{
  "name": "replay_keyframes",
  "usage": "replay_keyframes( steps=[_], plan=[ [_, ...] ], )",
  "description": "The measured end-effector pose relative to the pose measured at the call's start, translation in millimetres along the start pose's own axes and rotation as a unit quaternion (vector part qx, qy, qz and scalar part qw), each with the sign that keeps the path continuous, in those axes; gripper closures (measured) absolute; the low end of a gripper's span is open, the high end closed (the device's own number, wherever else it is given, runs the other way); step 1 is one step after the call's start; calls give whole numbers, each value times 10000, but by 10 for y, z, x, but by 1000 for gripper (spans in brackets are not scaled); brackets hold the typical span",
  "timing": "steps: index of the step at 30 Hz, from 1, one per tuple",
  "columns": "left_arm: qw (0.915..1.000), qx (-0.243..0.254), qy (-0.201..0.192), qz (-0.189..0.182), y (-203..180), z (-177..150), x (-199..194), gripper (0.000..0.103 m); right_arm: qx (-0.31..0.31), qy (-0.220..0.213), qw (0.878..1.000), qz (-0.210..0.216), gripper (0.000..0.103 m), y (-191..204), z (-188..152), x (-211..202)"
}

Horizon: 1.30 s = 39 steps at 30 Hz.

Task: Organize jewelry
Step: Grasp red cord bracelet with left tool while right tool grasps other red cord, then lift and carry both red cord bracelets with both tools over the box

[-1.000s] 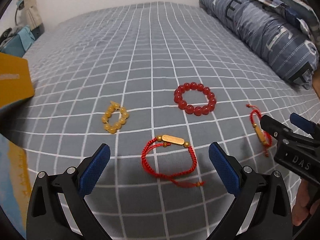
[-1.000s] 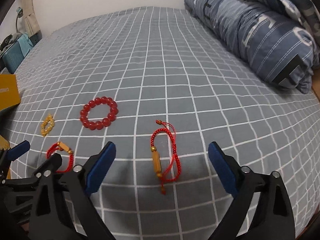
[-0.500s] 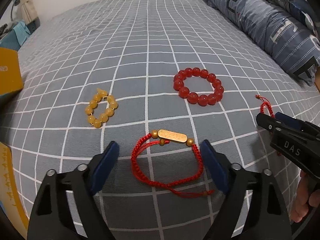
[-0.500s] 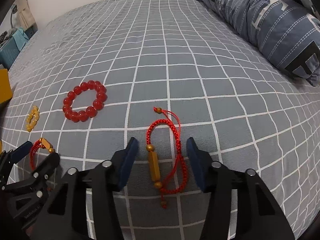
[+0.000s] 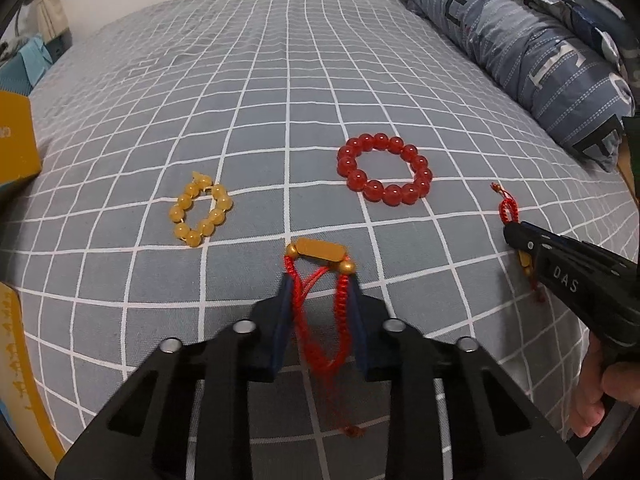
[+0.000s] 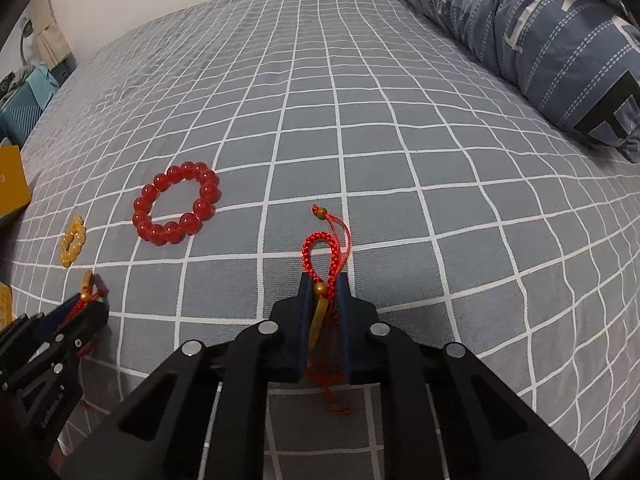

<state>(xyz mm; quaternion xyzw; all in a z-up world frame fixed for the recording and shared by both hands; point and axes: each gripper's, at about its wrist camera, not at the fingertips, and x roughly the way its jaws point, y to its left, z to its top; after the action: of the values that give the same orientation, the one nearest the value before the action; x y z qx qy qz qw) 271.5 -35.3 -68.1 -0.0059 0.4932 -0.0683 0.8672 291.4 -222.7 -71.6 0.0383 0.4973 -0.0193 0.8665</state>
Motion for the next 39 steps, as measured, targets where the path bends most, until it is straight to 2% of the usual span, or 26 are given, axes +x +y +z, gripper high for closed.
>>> replay_keyframes(
  steps=[17,39],
  plan=[
    [9995,40,-301,64,0,26,-210,84,44,-205,9998,9,92,8,8,-166],
    [9976,28,-674,151,64,15,-720,84,-117,-724,9973,-39,92,225,-67,-757]
  ],
)
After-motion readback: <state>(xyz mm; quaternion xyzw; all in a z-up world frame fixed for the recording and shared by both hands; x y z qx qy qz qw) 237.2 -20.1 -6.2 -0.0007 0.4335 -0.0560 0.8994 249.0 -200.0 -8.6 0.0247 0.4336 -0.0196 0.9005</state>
